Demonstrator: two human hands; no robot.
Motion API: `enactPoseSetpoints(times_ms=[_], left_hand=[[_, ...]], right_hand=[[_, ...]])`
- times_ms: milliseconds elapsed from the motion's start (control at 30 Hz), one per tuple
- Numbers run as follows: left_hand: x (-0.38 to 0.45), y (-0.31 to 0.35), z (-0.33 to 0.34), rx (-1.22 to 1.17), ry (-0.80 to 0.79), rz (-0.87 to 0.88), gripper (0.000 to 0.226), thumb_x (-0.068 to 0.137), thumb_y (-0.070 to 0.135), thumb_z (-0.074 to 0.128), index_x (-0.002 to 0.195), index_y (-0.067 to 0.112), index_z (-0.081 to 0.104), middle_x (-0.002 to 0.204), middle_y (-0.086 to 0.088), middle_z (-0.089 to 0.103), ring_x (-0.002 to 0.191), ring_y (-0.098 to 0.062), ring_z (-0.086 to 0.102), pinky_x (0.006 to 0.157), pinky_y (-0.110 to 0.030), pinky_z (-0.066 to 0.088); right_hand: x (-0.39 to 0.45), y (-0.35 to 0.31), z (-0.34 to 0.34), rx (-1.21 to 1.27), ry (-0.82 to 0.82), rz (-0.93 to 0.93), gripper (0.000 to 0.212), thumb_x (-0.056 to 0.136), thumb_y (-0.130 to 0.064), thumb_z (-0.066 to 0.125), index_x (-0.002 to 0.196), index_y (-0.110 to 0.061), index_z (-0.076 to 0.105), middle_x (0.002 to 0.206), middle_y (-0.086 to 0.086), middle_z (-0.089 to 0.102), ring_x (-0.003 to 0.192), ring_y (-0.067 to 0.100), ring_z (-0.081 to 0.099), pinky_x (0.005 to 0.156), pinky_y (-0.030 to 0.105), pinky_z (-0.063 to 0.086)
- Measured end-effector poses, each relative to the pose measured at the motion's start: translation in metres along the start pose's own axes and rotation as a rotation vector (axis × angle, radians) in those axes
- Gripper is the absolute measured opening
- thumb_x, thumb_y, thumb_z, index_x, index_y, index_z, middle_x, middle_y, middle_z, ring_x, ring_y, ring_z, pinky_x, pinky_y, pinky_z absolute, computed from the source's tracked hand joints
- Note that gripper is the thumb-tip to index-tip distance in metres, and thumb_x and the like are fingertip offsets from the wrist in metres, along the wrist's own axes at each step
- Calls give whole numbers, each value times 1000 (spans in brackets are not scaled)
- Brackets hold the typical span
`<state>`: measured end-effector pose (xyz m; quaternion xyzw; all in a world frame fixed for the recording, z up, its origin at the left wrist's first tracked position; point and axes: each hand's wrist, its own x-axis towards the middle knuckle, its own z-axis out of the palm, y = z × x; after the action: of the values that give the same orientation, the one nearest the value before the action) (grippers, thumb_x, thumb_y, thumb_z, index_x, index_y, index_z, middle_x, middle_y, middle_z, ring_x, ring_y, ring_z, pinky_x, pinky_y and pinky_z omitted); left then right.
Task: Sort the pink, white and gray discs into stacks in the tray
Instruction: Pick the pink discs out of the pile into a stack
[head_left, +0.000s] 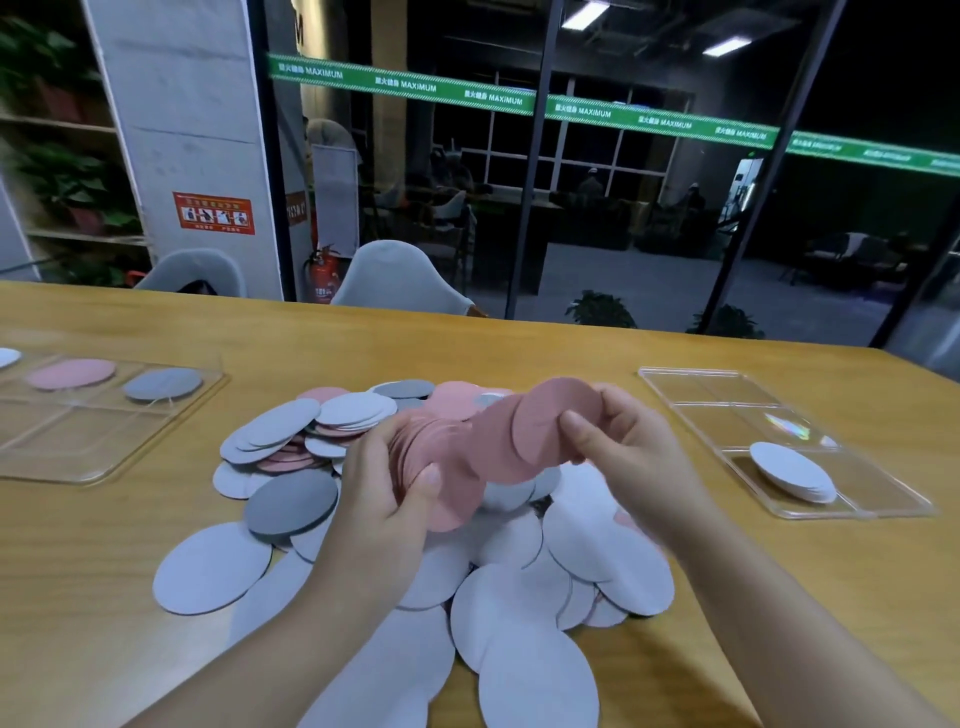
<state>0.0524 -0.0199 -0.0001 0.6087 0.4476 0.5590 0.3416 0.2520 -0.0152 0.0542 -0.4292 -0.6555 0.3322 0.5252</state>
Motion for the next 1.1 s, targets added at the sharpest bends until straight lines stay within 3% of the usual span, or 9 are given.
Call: enactPoseSetpoints(times_ms=[100,300,433,600,700,800,933,1000,1100], left_hand=[[1,-4,-1,13,5,-4,37,85,34,55,113,52,39,134,13,43,124,-1,41,107,-31,34],[-1,-10,-1,224,-58,127,50,90,15,56,125,42,32,130,15,35,113,29,23,89,8,18],[2,-13,-3,297,-132,176,46,93,30,51,133,35,29,129,16,28,110,33,15,87,10,12],[1,-13,-4,340,-226,216,45,79,58,28,123,52,24,129,33,12,119,25,16,88,9,13],[1,-16,-1,332,-242,221,53,74,54,24,127,50,23,127,40,9,124,23,12,91,8,12],[0,-21,1,338,-249,215,57,72,47,27,129,52,21,131,36,9,130,13,14,97,3,15],[-1,-22,2,330,-266,209,58,71,45,28,128,52,21,132,35,8,131,11,16,98,4,14],[0,-19,1,331,-285,210,56,71,48,27,126,54,20,131,38,6,128,15,14,96,4,14],[1,-17,-2,333,-316,196,50,76,45,31,120,62,16,126,41,5,122,22,13,91,0,22]], right_hand=[[-1,11,11,-299,-50,-31,16,91,-6,55,89,-20,62,77,-2,66,71,11,60,65,24,48],[-8,20,32,-583,-172,-132,9,87,-20,55,92,-24,61,82,-14,61,77,7,53,69,25,44],[-8,21,34,-567,-146,-139,13,85,-21,60,98,-24,58,92,-12,57,84,7,51,72,25,45],[-10,23,35,-668,-286,-26,56,82,-30,64,132,-31,39,119,-17,45,93,-4,44,77,6,36],[-10,17,39,-618,-370,-7,61,88,-18,58,139,-34,29,124,-24,44,100,-17,39,82,-4,29],[-13,11,44,-578,-407,-14,63,91,-7,48,137,-43,25,106,-39,41,92,-25,41,76,-4,32],[-14,-1,44,-571,-456,8,61,91,-4,40,135,-45,29,110,-26,51,91,-20,45,78,-2,34],[-6,0,32,-549,-400,-7,59,89,0,41,128,-44,42,110,-35,49,98,-26,42,85,1,35],[7,24,0,-582,-95,72,39,93,-10,44,119,-36,57,118,-27,57,113,-4,50,98,23,40]])
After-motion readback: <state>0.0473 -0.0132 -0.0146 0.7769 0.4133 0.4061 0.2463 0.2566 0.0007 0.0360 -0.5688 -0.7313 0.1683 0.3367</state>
